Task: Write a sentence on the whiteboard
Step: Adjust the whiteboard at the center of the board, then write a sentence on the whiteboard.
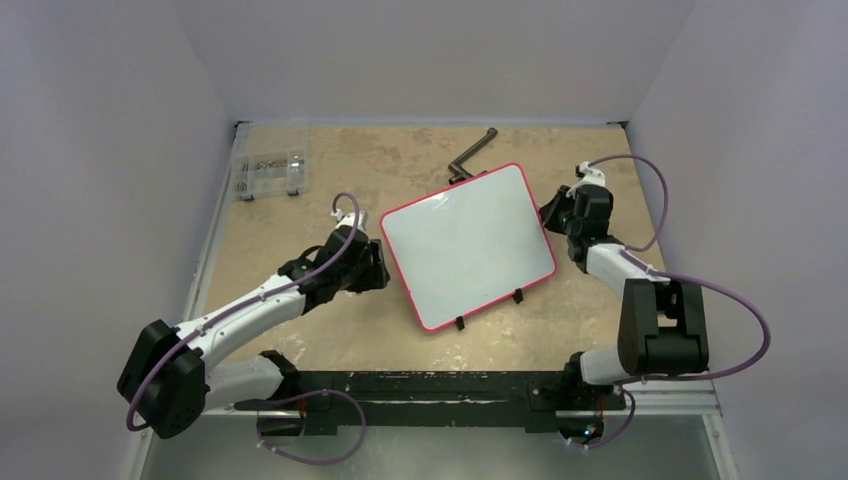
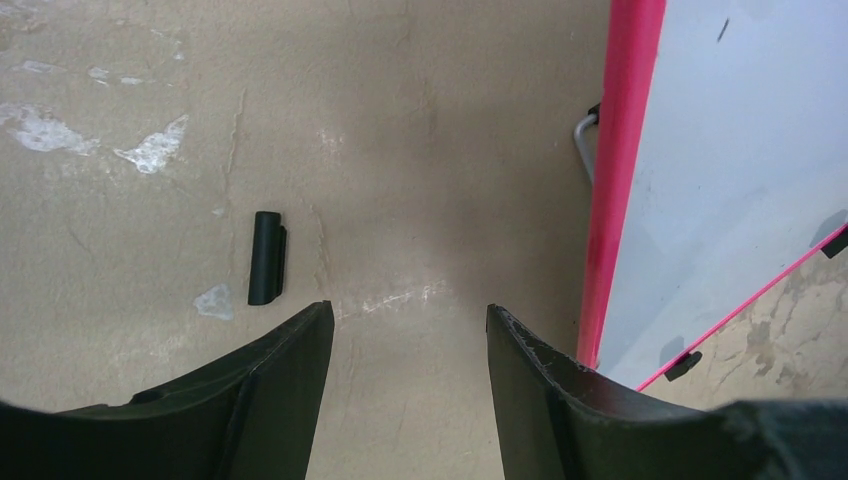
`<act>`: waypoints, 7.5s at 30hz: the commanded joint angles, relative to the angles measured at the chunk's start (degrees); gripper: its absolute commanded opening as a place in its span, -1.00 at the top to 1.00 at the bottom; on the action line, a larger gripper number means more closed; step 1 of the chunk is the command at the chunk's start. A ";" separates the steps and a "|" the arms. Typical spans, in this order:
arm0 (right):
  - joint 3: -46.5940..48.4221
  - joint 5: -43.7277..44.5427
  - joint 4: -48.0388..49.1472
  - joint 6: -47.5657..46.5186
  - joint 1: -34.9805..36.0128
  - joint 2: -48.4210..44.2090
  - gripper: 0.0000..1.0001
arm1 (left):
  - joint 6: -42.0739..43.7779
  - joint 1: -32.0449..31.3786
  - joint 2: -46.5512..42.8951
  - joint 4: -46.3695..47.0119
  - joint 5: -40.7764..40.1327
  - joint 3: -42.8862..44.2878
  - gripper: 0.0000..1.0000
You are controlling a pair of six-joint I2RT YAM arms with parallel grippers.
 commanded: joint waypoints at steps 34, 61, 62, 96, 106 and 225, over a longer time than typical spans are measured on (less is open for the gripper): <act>-11.00 -11.39 2.82 8.50 11.06 -12.72 1.00 | 6.94 11.11 2.18 1.61 4.47 3.64 -0.14; 3.33 5.88 -14.08 -4.10 10.96 -25.02 1.00 | 22.37 11.19 -3.39 -23.04 4.94 27.12 -0.37; 3.60 5.62 -14.50 -4.23 11.00 -25.87 1.00 | 24.59 11.19 -2.31 -23.35 5.91 29.00 -0.39; 2.84 -18.94 -17.51 4.12 11.00 -43.85 1.00 | 48.78 20.95 46.16 -39.14 51.21 71.96 -0.15; 1.65 -20.78 -16.80 5.18 10.99 -43.25 1.00 | 46.38 20.77 38.47 -35.56 51.80 57.57 0.04; 6.03 -8.88 1.45 -9.70 50.56 -16.66 1.00 | 53.28 8.92 22.99 -29.95 29.11 40.53 1.00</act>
